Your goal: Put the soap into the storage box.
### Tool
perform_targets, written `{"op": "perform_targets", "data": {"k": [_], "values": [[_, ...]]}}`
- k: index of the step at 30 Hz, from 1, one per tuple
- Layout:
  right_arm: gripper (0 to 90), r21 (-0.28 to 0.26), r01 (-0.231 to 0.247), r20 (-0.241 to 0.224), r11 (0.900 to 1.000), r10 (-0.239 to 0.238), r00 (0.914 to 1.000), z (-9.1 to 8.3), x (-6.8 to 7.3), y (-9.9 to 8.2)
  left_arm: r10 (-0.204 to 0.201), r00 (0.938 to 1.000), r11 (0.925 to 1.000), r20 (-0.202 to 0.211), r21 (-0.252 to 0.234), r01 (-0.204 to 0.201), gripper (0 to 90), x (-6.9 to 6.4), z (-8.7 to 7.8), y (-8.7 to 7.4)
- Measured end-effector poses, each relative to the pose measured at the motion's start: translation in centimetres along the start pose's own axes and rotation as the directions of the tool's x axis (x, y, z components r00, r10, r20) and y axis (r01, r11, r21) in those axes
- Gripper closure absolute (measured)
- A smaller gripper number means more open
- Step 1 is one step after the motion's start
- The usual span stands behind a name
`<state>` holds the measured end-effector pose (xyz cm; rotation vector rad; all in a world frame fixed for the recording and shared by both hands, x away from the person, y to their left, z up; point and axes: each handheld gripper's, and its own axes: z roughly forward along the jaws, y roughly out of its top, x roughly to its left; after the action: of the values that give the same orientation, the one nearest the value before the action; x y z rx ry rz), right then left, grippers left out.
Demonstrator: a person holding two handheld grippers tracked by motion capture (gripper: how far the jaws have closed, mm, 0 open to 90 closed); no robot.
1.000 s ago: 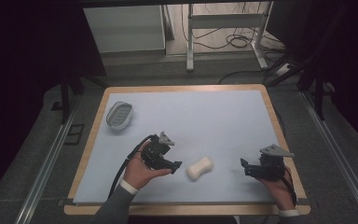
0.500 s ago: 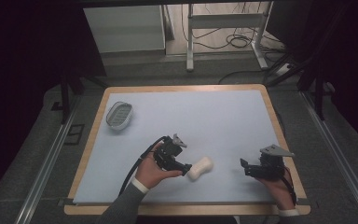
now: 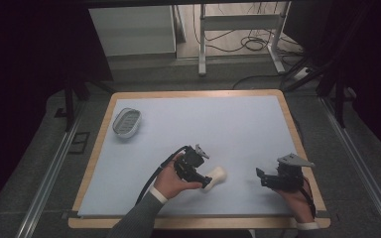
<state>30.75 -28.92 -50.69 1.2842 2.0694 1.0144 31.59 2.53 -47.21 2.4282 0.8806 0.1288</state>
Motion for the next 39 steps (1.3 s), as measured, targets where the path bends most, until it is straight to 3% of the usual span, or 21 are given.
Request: {"op": "perform_targets", "data": {"k": [16,22,39], "values": [[7.9,0.006,0.003,0.007,1.0,-0.003,1.0,0.2,0.0,-0.1,0.042,0.9991,0.9959,0.012,0.08,-0.043,29.4,-0.4,2.1,1.8],[8.0,0.008,0.001,0.007,1.0,-0.001,1.0,0.2,0.0,-0.1,0.058,0.9982,0.9918,0.017,0.113,-0.06,34.1,-0.7,3.2,2.5],[8.0,0.017,-0.003,0.009,0.9999,0.002,1.0,0.3,-0.1,-0.2,0.065,0.9979,0.9851,0.01,0.159,-0.065,42.7,-1.2,4.8,2.5]]}}
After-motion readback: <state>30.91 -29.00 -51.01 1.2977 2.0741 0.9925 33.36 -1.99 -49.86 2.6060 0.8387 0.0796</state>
